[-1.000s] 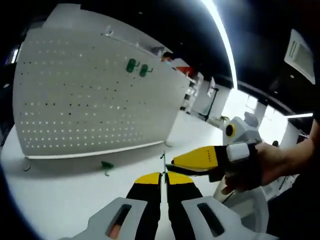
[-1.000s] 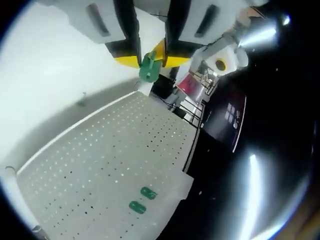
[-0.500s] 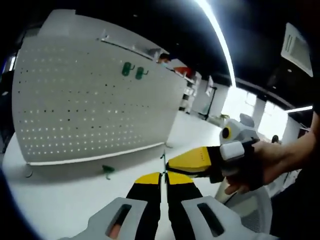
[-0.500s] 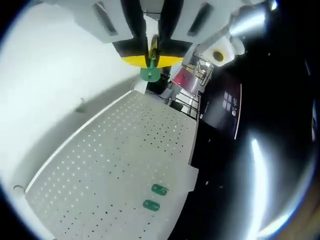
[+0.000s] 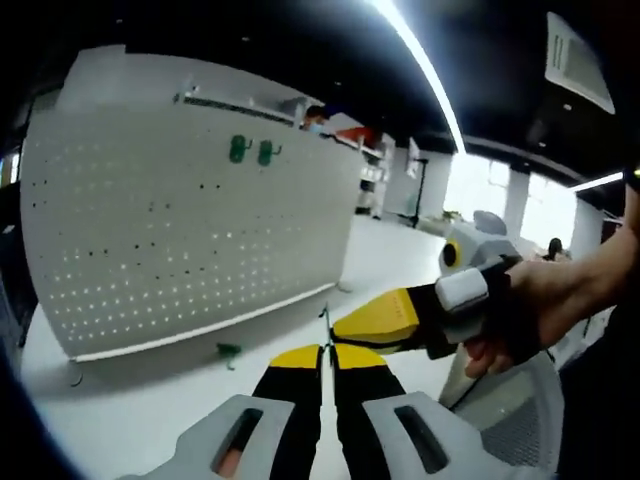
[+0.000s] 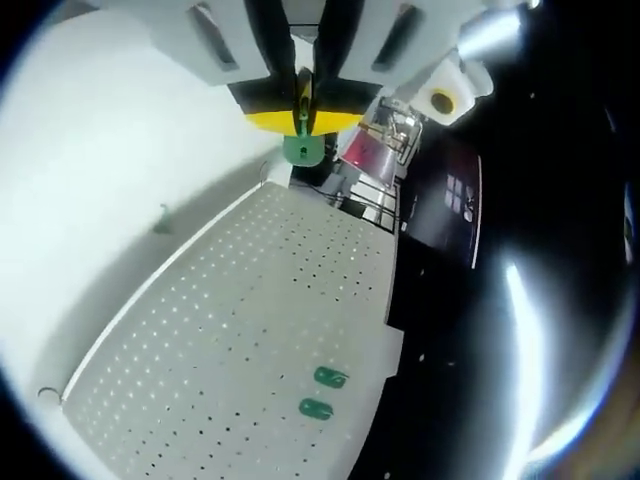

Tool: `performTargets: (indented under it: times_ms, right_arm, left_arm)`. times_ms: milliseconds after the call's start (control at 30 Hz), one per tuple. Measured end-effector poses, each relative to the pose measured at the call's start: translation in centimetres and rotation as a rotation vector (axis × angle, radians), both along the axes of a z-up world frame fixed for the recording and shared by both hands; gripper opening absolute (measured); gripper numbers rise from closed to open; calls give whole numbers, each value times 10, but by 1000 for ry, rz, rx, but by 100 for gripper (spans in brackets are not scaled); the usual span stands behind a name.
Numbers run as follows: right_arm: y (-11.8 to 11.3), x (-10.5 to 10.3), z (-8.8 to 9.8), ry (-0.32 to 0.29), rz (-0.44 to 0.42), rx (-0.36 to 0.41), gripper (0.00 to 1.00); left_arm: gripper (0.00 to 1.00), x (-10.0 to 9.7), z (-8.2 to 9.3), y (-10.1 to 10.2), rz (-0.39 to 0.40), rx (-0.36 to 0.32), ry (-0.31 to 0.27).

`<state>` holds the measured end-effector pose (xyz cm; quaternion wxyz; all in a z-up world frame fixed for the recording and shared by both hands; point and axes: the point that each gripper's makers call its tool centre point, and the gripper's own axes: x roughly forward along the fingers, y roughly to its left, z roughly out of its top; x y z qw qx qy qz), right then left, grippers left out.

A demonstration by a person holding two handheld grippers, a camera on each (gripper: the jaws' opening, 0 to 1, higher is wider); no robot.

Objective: Insert the hook assembly into the mounting plate slot until the hook locks in place.

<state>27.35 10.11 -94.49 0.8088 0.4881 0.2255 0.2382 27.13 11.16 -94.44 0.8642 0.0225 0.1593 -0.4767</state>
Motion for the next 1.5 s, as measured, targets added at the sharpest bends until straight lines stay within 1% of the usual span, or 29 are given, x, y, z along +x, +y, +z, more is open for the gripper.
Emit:
performTargets:
  times_ms: [100,167,233,333,367,400,467,500,533,567,600,633,667,733,800,833,867,933,967,1033,1067,1100,1133,1200,1233,1367,1433,1500]
  right_arm:
    - [1,0,4,-10,13,-4,0]
    - [2,-1,6,-23,23,-19,0]
    - [2,0,8,-35,32,-39,0]
    - [3,1,13,-51,36,-54,0]
    - [3,1,15,-61,38,-66,0]
    - [3,1,15,-81,49,-109,0]
    - [1,2,16,-102,53,-173,0]
    - [2,2,19,-141,72,-237,0]
    - [2,2,21,-160,81,-273,0]
    - [4,2,25,-184,88,-306,0]
    - [4,3,27,-200,92,-327,0]
    - [4,3,29,-216,100,-362,0]
    - [3,4,29,-229,106,-388,0]
    - [3,6,31,-273,124,-466,0]
    - [4,7,34,-305,138,-511,0]
    - [3,9,36,-319,127,-527,0]
    - [0,11,37,-333,119,-560,0]
    - [-1,11,37,-349,126,-603,0]
    - [-2,13,39,-375,128,-644,0]
    - [0,15,44,-412,135,-687,0]
    - [0,15,45,-425,138,-709,0]
    - [1,17,48,-453,136,-738,0]
    - [2,17,49,-459,139,-744,0]
    - [5,19,49,-449,140,-720,0]
    - [7,21,50,-435,134,-684,0]
    - [15,22,52,-464,135,-711,0]
    - [19,23,53,-476,139,-722,0]
    - [20,25,54,-486,138,-735,0]
  left_arm:
    - [3,-2,4,-1,-23,47,-40]
    - [3,-2,5,-1,-36,73,-50]
    - [4,-2,6,-1,-41,83,-47]
    - [4,0,10,0,-35,73,-30]
    - [4,1,11,0,-34,64,-15]
    - [4,1,11,1,-30,63,1]
    - [6,2,12,1,-30,73,5]
    - [8,2,14,2,-28,74,5]
    - [11,2,16,2,-30,65,6]
    - [19,0,18,0,-47,45,15]
    - [28,-2,19,-2,-55,29,39]
    - [39,-2,19,-1,-50,21,54]
    - [43,0,20,0,-45,14,53]
    - [46,-1,23,1,-52,3,49]
    - [50,-1,24,1,-55,-3,52]
    - [55,-1,24,1,-56,-6,55]
    - [58,-1,25,1,-54,-10,57]
    - [66,-3,29,2,-58,-16,52]
    - [71,-3,33,1,-60,-34,38]
    - [79,-6,39,-1,-68,-73,39]
    - [80,-6,40,0,-71,-82,42]
    - [82,-8,42,-1,-73,-91,38]
    - [84,-8,44,-1,-73,-96,36]
    - [89,-9,48,-1,-67,-112,34]
    - [92,-9,49,-2,-62,-121,37]
    - [98,-8,55,-1,-46,-136,24]
    - [100,-7,56,0,-39,-144,32]
    - [100,-7,54,2,-34,-138,36]
